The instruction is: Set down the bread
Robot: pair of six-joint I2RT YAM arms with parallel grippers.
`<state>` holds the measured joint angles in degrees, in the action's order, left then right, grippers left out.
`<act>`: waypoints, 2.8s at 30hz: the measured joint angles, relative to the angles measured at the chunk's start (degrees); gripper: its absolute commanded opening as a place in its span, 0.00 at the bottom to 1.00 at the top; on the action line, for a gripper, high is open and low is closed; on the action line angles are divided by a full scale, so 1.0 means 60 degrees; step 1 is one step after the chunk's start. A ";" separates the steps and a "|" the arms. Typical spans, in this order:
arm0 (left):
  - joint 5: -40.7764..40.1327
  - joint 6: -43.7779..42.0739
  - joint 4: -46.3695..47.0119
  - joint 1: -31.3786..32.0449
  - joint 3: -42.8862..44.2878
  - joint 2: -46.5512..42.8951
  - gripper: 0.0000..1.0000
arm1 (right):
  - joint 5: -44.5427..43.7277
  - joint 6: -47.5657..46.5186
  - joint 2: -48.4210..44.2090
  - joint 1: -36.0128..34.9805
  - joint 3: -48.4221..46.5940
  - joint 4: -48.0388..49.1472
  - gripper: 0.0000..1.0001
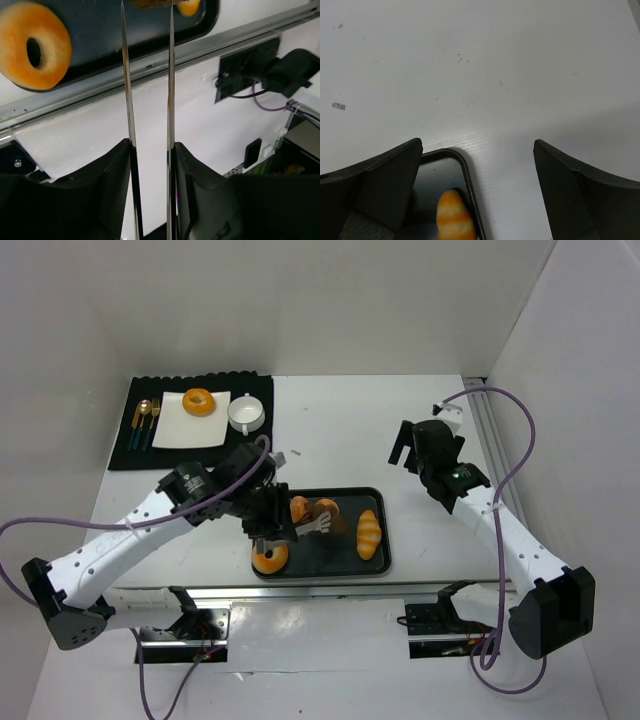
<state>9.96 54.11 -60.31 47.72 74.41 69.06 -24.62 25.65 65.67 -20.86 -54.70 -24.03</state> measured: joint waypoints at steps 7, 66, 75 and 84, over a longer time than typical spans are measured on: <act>-0.1235 -0.0812 -0.0816 -0.0973 0.1938 -0.0026 0.00 | 0.0004 0.0000 0.0000 0.0000 0.0000 0.0000 0.99; -0.1931 -0.4269 0.3362 -0.6138 0.2422 0.3814 0.51 | 0.0011 0.0000 0.0146 0.0000 -0.0080 -0.0153 0.99; -0.1745 -0.4586 0.3843 -0.4393 0.4925 0.7471 0.51 | -0.0084 0.0000 0.0135 0.0000 -0.0080 -0.0204 0.99; -0.1781 -0.5209 0.3614 -0.4302 0.8593 1.0841 0.66 | -0.0182 0.0000 0.0124 0.0000 -0.0073 -0.0237 0.99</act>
<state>-0.73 22.85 -38.63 21.91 125.97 134.10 -25.71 25.65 66.41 -20.86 -55.13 -25.45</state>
